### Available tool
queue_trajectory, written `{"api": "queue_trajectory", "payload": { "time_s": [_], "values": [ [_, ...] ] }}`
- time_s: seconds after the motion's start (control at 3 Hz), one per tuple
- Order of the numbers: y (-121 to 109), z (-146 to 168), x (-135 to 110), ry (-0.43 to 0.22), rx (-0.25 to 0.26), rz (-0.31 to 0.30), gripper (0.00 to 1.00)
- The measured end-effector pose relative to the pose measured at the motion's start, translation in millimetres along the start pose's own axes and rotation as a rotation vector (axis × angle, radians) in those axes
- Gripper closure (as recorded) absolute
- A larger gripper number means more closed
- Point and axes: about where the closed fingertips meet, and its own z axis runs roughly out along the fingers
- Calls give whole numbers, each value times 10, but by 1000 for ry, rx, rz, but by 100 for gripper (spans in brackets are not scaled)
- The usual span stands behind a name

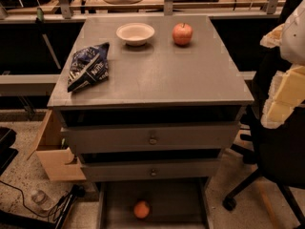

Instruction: Pick orange from bottom drawer and place on counter

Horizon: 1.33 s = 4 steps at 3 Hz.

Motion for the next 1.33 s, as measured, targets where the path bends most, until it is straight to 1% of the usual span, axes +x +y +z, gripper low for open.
{"api": "queue_trajectory", "payload": {
  "time_s": [0.33, 0.67, 1.0, 1.33],
  "values": [
    [0, 0, 0, 0, 0, 0, 0],
    [32, 124, 20, -86, -6, 16, 0],
    [264, 388, 55, -238, -3, 13, 0],
    [604, 904, 196, -380, -9, 48, 0]
  ]
}}
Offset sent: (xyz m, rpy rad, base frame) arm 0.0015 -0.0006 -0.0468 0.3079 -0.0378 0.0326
